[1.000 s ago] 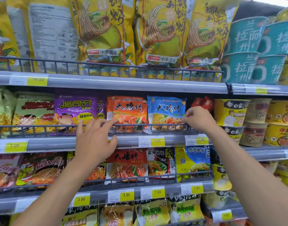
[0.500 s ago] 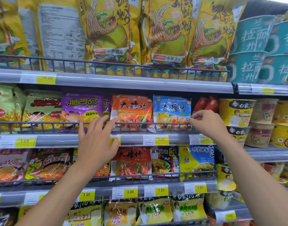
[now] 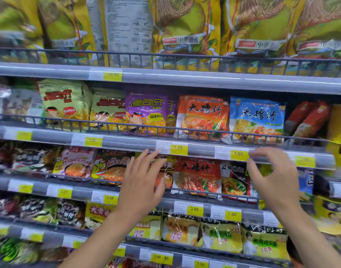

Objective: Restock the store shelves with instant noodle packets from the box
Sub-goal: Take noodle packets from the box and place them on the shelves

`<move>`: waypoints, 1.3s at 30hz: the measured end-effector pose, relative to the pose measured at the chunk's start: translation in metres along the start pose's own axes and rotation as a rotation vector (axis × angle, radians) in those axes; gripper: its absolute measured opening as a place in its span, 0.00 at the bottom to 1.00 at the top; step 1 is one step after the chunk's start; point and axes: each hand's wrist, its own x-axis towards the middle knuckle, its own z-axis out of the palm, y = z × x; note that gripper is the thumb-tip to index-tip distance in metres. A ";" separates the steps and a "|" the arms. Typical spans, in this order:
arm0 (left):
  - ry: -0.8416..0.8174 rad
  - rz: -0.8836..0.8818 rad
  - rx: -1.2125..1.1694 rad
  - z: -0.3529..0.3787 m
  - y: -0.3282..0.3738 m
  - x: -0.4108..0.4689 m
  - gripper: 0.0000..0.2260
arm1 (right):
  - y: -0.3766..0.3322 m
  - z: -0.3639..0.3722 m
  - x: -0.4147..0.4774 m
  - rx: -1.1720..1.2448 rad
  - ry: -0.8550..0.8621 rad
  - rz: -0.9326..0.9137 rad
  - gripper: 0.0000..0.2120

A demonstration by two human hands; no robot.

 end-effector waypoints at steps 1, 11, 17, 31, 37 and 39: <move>0.000 -0.006 0.009 -0.002 -0.005 -0.008 0.21 | -0.006 0.010 -0.008 0.013 -0.034 -0.003 0.06; -0.044 -0.122 0.080 -0.010 -0.087 -0.076 0.14 | -0.072 0.101 -0.076 0.134 -0.411 0.022 0.09; -0.105 -0.291 0.131 -0.022 -0.166 -0.101 0.14 | -0.131 0.154 -0.092 0.138 -0.659 0.096 0.07; -0.132 -0.453 0.002 -0.033 -0.306 -0.062 0.15 | -0.242 0.266 -0.067 -0.079 -0.631 0.217 0.22; -0.207 -0.381 0.146 -0.027 -0.310 -0.051 0.24 | -0.261 0.288 -0.061 -0.324 -0.565 0.298 0.11; -0.241 -0.409 0.150 -0.026 -0.313 -0.052 0.28 | -0.264 0.293 -0.060 -0.389 -0.568 0.319 0.13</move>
